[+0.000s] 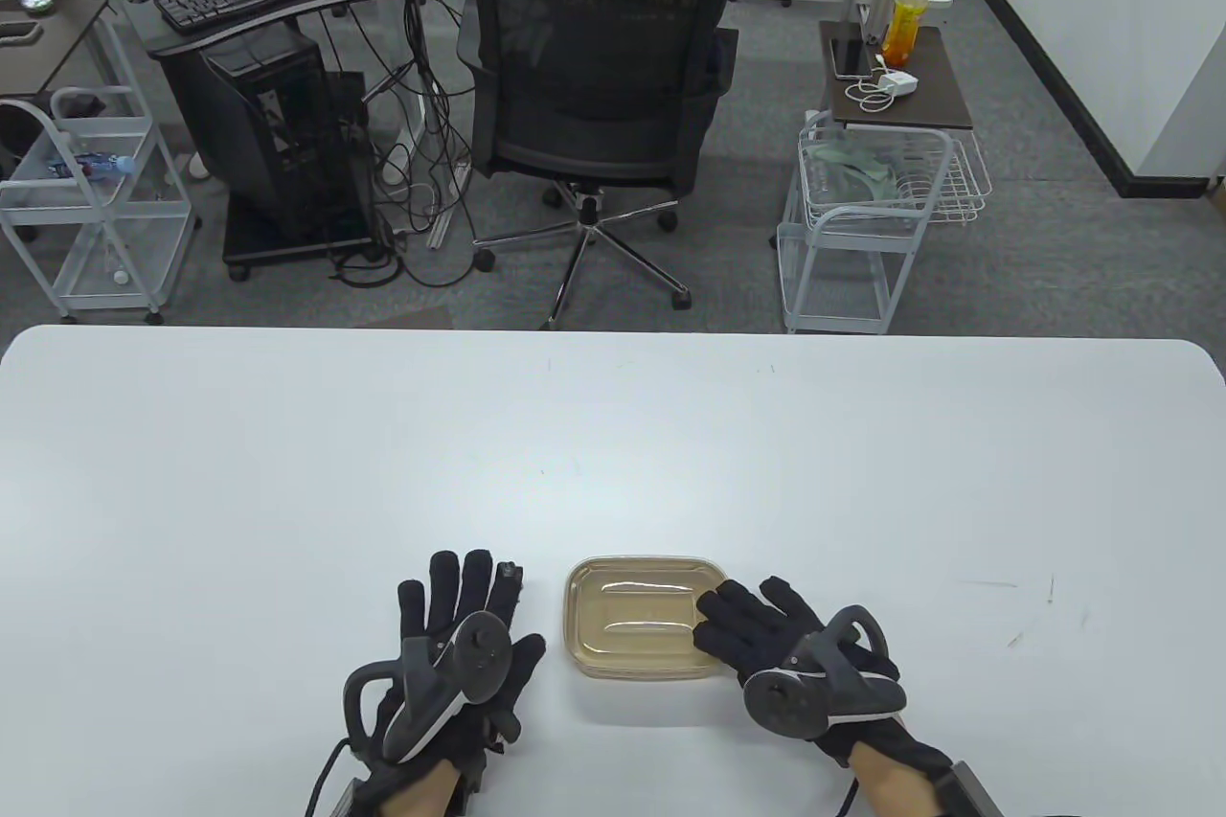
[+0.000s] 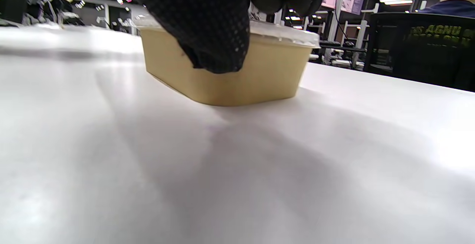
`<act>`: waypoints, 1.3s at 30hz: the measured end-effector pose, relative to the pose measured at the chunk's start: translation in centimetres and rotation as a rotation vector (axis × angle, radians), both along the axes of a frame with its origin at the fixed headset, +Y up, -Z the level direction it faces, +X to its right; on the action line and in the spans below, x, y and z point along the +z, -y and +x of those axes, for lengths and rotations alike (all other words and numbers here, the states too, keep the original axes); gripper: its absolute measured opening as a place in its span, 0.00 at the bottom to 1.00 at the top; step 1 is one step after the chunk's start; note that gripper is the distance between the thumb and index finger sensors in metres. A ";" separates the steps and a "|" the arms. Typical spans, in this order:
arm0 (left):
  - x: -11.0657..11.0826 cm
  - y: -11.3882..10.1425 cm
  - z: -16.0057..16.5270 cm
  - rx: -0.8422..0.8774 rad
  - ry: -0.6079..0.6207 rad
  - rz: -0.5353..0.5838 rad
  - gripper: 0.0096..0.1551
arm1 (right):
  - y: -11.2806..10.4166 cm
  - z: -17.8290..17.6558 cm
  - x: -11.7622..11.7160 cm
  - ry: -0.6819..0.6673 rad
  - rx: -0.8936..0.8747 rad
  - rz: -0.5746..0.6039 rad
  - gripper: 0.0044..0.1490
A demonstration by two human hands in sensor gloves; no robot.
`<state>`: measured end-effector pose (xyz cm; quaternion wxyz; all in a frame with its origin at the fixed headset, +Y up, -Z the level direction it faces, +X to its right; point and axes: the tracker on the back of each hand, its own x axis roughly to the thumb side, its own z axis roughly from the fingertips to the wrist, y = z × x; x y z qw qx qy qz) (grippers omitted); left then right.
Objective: Cover the takeout box
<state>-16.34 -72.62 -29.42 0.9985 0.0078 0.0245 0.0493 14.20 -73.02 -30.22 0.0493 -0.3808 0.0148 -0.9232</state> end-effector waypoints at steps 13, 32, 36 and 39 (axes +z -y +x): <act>-0.6 0.6 2.6 0.074 0.042 -0.073 0.45 | -1.7 2.3 -0.3 0.324 -0.197 0.115 0.39; -0.9 2.8 5.4 0.043 0.097 -0.181 0.42 | 2.3 -1.2 -0.8 0.369 -0.349 -0.234 0.45; -0.8 2.8 5.5 0.034 0.096 -0.180 0.42 | 2.6 -1.1 -0.9 0.367 -0.372 -0.267 0.44; -0.8 2.8 5.6 0.021 0.096 -0.173 0.42 | 2.7 -1.0 -1.0 0.367 -0.381 -0.278 0.44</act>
